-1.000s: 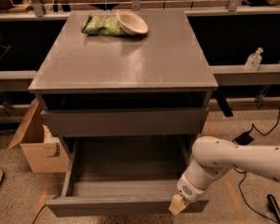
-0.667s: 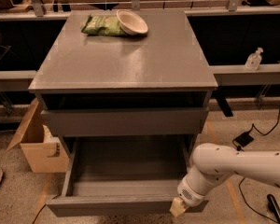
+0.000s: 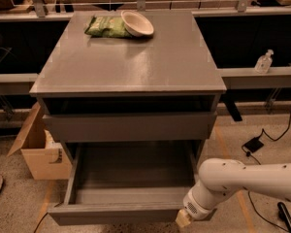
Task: Close middle drawer
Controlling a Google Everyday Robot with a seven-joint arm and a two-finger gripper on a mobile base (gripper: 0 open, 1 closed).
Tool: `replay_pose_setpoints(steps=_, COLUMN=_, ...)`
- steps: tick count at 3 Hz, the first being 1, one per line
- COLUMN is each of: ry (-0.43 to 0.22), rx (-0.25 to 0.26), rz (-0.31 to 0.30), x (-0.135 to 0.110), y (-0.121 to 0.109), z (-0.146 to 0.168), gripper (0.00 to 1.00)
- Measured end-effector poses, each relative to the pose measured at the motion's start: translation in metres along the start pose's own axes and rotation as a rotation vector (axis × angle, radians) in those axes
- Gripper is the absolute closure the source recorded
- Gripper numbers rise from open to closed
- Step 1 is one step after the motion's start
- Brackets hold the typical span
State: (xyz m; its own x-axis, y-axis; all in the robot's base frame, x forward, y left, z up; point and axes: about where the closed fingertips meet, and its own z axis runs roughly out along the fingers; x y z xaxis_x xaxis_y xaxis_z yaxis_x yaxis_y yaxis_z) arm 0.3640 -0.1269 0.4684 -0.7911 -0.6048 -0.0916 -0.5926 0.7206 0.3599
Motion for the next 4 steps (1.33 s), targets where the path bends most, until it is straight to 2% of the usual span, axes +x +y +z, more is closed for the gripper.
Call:
replay_pose_setpoints(steps=1, ry=0.011, rx=-0.007, rz=0.021, x=0.004, y=-0.007, z=0.009, gripper=1.00)
replay_pose_setpoints(steps=2, ry=0.009, rx=-0.045, rz=0.038, x=0.010, y=-0.018, z=0.024, gripper=1.00)
replay_pose_setpoints(steps=3, ry=-0.031, rx=-0.088, rz=0.009, x=0.007, y=-0.023, z=0.033, gripper=1.00)
replay_pose_setpoints(steps=4, ry=-0.095, rx=-0.129, rz=-0.065, x=-0.010, y=-0.022, z=0.047, gripper=1.00)
